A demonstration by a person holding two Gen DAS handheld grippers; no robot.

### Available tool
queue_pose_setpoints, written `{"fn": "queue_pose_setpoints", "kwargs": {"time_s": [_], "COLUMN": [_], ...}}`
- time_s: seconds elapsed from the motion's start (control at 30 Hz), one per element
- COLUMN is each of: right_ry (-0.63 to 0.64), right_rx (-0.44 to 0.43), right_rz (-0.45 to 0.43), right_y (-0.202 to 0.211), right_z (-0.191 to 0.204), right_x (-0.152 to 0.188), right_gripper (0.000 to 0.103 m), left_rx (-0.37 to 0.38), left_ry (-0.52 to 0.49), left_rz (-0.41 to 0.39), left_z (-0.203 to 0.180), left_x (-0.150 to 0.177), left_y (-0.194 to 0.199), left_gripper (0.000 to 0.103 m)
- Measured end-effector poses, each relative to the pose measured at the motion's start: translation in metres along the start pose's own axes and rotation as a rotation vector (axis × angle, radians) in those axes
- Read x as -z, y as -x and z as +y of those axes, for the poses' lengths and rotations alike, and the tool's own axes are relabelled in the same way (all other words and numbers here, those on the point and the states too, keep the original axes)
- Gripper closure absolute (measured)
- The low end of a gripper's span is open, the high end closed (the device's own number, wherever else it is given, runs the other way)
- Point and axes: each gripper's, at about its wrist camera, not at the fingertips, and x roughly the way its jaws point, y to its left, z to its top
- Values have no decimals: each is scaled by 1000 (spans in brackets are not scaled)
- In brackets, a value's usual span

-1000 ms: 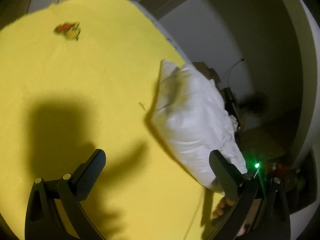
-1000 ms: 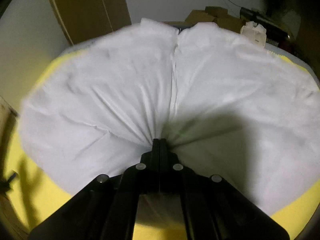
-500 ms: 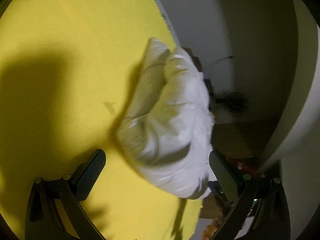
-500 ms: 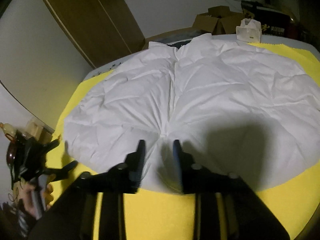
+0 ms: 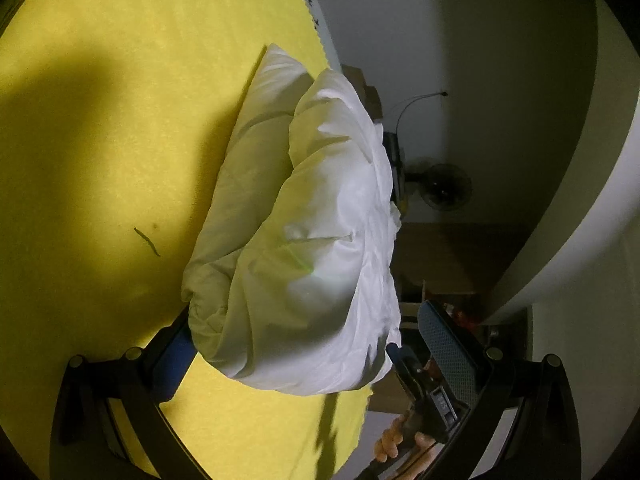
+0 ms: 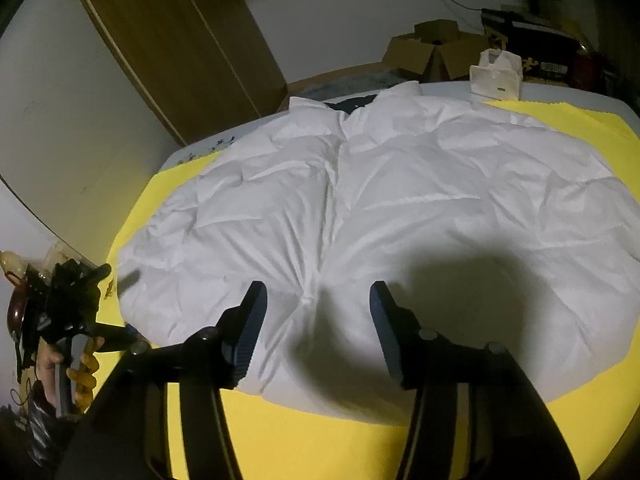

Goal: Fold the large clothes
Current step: 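Open the right gripper above the spread duvet while the left gripper grasps the bundle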

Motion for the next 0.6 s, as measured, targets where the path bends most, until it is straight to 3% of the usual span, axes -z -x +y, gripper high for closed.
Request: {"fn": "queue_pose_setpoints", "kwargs": {"time_s": [0.27, 0.33, 0.37, 0.4, 0.47, 0.6], "right_ry": [15, 22, 23, 21, 11, 6], "right_rx": [-9, -4, 5, 7, 5, 9], "right_rz": [22, 16, 11, 11, 10, 13], "right_y": [-11, -10, -8, -8, -5, -3], "right_z": [10, 10, 8, 7, 2, -3], "right_x": [-2, -2, -2, -2, -1, -1], "right_gripper": [47, 47, 47, 47, 47, 47], "left_rx": [-110, -128, -142, -154, -143, -175], "left_ry": [30, 50, 64, 94, 128, 68], "left_rz": [57, 60, 60, 53, 54, 27], "left_z": [-4, -2, 1, 6, 11, -9], "left_x": [-9, -11, -11, -16, -19, -15], "left_y": [-7, -9, -6, -5, -3, 3], "left_gripper": [4, 16, 37, 49, 60, 78]}}
